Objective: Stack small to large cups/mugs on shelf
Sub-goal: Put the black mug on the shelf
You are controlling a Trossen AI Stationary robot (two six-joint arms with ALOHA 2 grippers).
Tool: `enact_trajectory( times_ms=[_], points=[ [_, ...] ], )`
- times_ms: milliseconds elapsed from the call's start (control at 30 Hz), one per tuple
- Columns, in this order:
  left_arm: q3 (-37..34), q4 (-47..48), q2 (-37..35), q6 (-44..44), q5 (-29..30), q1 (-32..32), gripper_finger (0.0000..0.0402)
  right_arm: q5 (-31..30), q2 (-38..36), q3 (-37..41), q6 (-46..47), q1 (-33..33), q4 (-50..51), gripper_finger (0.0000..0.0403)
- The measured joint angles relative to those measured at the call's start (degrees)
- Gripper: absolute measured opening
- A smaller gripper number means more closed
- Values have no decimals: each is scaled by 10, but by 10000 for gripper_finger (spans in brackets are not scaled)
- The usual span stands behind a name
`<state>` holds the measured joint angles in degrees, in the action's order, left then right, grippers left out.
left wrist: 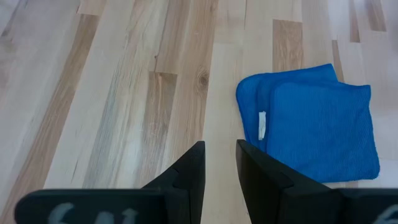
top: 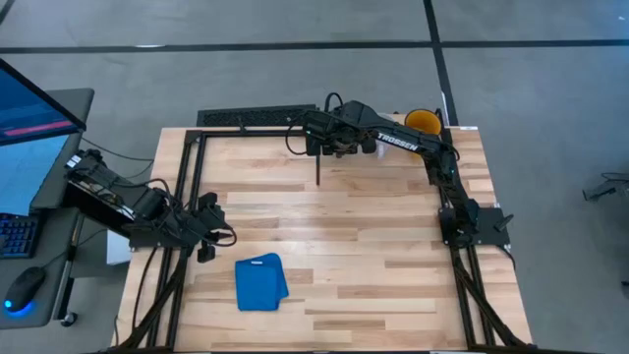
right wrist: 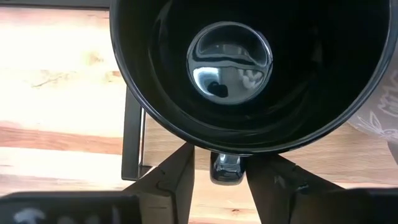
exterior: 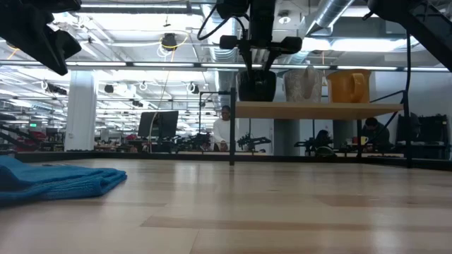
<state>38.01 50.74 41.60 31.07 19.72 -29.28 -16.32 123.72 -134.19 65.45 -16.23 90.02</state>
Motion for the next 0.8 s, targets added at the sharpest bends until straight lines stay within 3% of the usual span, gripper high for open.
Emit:
enact_trajectory(
  times_ms=[800],
  points=[
    [0,0,0,2,-1,0,82,16,0,0,-18,0,0,153]
  ],
)
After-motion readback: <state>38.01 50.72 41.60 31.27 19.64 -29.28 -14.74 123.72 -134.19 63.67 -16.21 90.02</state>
